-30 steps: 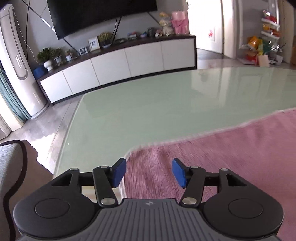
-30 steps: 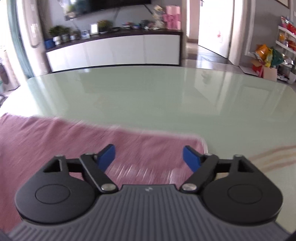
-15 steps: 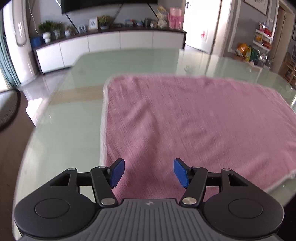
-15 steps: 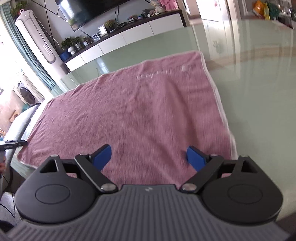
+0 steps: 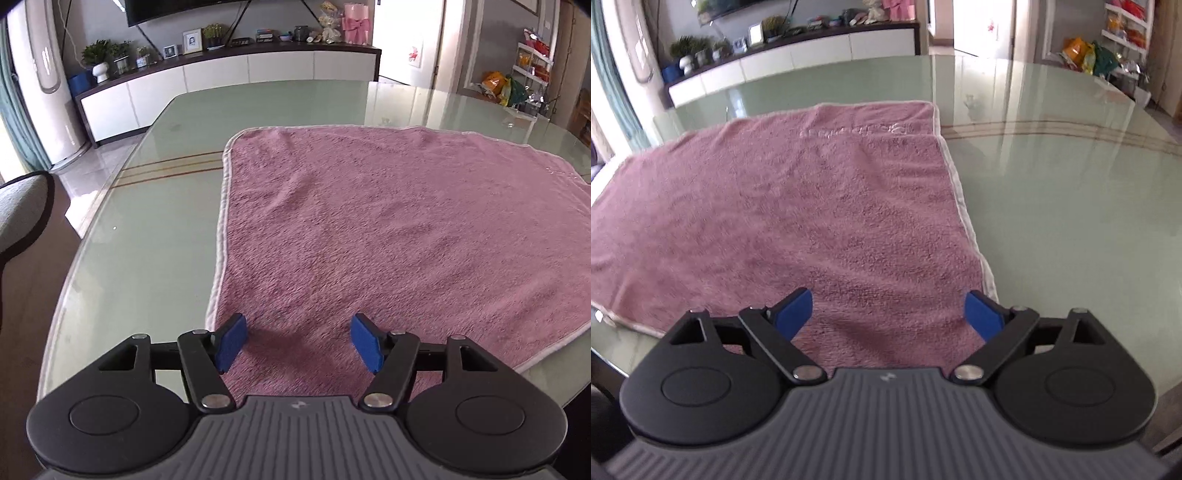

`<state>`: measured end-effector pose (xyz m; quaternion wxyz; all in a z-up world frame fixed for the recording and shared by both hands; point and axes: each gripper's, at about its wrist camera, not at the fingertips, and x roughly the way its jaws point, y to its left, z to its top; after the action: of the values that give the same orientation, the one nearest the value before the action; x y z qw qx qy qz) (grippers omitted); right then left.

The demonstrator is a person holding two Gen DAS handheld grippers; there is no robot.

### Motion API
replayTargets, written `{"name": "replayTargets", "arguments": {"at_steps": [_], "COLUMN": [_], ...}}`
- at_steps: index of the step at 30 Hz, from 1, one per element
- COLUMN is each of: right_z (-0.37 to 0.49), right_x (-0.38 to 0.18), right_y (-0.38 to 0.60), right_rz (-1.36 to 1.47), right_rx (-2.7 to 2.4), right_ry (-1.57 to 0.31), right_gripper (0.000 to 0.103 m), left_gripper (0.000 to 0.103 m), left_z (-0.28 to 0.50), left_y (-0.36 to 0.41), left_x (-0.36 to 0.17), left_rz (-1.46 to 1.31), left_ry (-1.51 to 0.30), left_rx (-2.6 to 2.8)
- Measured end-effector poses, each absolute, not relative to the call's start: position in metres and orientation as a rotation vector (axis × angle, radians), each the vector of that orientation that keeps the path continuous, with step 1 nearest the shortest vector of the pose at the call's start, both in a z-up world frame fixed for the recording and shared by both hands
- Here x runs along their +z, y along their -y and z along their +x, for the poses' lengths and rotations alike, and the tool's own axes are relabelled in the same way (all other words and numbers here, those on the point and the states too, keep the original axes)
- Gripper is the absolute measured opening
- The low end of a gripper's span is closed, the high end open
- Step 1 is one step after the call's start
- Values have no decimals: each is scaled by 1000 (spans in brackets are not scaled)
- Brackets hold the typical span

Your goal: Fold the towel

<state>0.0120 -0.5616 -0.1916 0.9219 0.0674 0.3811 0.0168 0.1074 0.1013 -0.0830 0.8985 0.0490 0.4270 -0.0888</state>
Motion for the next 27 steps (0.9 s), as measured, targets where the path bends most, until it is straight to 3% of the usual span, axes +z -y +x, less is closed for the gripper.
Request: {"name": "replayTargets", "arguments": {"at_steps": [7, 11, 27], "right_z": [2, 1, 7], "right_x": [-194, -195, -208], "right_y": [555, 558, 527], "right_rz": [179, 227, 59], "right_rx": [41, 47, -41], "right_ry": [-780, -782, -840], "right_gripper": [95, 103, 103], "left_gripper": [70, 72, 82], "left_z": [85, 77, 75], "left_y": [-82, -75, -82], "left_x": [-71, -75, -94], "left_rz": [152, 184, 76], "left_ry": [-788, -782, -825], "left_rx": [-211, -225, -187]}}
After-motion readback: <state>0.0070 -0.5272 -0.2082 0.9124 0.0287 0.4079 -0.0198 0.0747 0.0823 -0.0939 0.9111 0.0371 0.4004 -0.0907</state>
